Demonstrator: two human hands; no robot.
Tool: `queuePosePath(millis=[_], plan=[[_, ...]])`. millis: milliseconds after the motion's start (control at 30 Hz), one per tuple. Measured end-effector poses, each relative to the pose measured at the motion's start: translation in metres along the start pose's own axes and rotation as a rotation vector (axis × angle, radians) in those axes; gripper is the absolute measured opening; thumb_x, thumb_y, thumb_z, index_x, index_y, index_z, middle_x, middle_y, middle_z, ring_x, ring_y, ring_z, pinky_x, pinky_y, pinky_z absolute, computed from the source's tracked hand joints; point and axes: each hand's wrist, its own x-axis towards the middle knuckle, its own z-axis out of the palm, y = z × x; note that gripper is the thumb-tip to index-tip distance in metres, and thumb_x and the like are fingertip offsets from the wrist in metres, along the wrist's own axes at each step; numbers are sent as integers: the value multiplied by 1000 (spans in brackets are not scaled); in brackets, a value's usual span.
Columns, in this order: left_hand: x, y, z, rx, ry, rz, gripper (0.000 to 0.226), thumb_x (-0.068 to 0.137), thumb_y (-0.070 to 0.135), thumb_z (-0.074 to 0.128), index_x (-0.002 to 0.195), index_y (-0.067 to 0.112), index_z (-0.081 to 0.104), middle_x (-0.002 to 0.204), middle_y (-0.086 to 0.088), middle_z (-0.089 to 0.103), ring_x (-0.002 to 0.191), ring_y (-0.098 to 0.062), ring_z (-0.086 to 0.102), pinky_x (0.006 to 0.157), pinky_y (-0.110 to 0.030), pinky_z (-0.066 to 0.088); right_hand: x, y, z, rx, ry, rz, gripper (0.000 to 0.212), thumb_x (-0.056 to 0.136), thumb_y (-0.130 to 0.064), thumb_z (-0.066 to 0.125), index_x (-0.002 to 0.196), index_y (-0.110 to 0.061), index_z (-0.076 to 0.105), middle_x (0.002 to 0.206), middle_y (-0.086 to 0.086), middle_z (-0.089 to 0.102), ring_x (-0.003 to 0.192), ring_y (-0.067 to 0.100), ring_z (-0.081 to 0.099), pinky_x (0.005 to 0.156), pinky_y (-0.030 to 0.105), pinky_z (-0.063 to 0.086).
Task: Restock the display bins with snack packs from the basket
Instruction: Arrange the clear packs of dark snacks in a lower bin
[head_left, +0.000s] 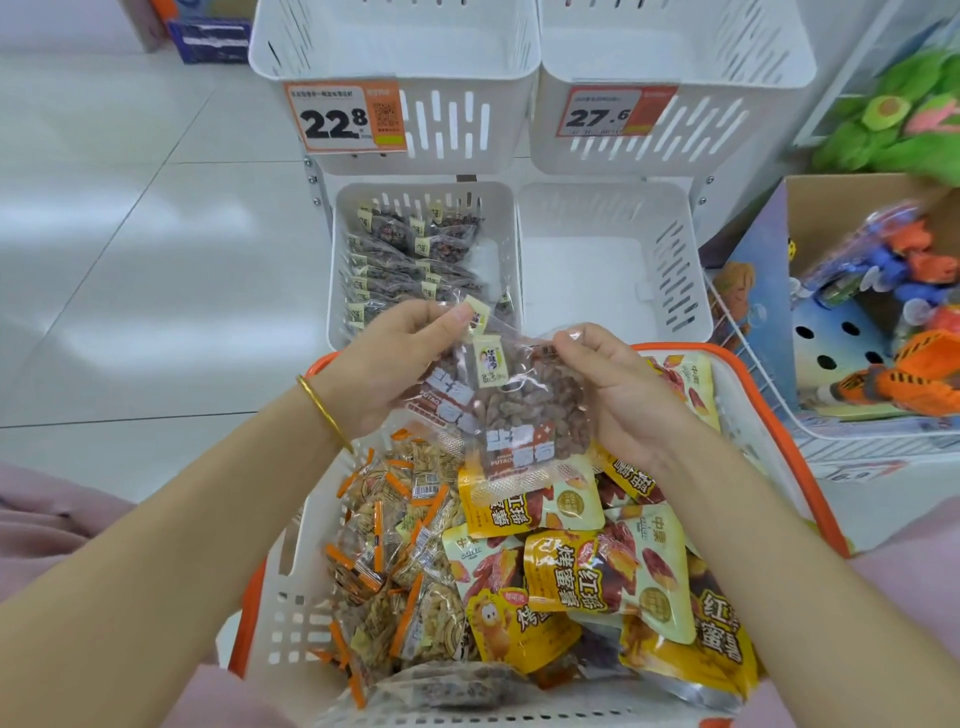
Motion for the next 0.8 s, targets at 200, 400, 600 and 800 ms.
queuePosePath(millis=[200, 400, 600, 800], plan=[[-2, 4, -3, -564, -238, -99, 40, 87, 42, 48, 92, 5, 63, 85, -6, 72, 76, -18, 68, 67, -24, 58, 8, 8, -5, 210, 232, 39, 13, 95, -21, 53, 83, -16, 54, 77, 4, 69, 70, 19, 66, 64, 34, 54], [-2, 2, 3, -526, -236, -91, 20, 96, 13, 42, 95, 12, 63, 75, 1, 70, 61, -11, 66, 54, -21, 53, 11, 9, -6, 255, 256, 71, 13, 96, -25, 52, 98, -13, 55, 97, 11, 70, 84, 25, 68, 70, 40, 56], [-3, -5, 0, -421, -257, -81, 49, 89, -13, 41, 131, 9, 49, 113, -10, 65, 84, -21, 69, 74, -33, 59, 9, 7, -9, 468, 211, 157, 39, 100, -36, 40, 123, -10, 57, 116, 16, 67, 99, 30, 67, 69, 39, 58], [-6, -1, 3, -603, -353, -164, 42, 81, -4, 42, 117, 4, 63, 116, -17, 57, 94, -27, 55, 80, -36, 57, 13, 16, 0, 410, 293, 70, 39, 100, -30, 43, 132, -9, 44, 123, 17, 62, 100, 32, 66, 75, 50, 57]])
